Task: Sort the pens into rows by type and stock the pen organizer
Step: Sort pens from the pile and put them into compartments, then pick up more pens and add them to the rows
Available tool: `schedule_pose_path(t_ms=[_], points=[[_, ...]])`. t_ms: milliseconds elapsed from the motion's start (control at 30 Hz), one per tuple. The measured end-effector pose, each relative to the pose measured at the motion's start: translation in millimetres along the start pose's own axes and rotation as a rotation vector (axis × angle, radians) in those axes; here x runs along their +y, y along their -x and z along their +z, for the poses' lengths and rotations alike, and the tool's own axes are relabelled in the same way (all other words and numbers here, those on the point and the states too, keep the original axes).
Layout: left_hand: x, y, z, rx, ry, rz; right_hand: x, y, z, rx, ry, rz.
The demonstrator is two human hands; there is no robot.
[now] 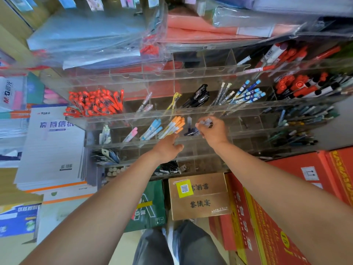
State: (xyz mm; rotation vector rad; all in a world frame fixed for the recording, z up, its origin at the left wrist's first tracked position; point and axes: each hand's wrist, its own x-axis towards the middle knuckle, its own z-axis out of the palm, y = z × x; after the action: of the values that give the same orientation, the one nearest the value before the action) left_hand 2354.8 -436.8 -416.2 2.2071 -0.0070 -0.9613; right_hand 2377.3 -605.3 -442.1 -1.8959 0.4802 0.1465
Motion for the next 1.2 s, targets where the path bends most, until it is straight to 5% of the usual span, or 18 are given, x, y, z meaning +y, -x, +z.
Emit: schedule_pose_path(t_ms=[467, 667, 900, 1200], points=[[-7, -5, 6, 0.078, -0.046, 0.004, -2, 8, -11, 0.038, 0.155, -0.169], [-23, 22, -4, 0.27, -0.064, 0.044, -18, 41, 12, -0.176, 0.093, -0.229], [-96, 101, -39, 0.452, -0.024, -0.009, -48, 103, 98, -0.424, 0.242, -0.331], [-304, 268, -82, 0.542, 0.023, -0.174, -68, 244, 301, -0.78, 0.612, -0.33]])
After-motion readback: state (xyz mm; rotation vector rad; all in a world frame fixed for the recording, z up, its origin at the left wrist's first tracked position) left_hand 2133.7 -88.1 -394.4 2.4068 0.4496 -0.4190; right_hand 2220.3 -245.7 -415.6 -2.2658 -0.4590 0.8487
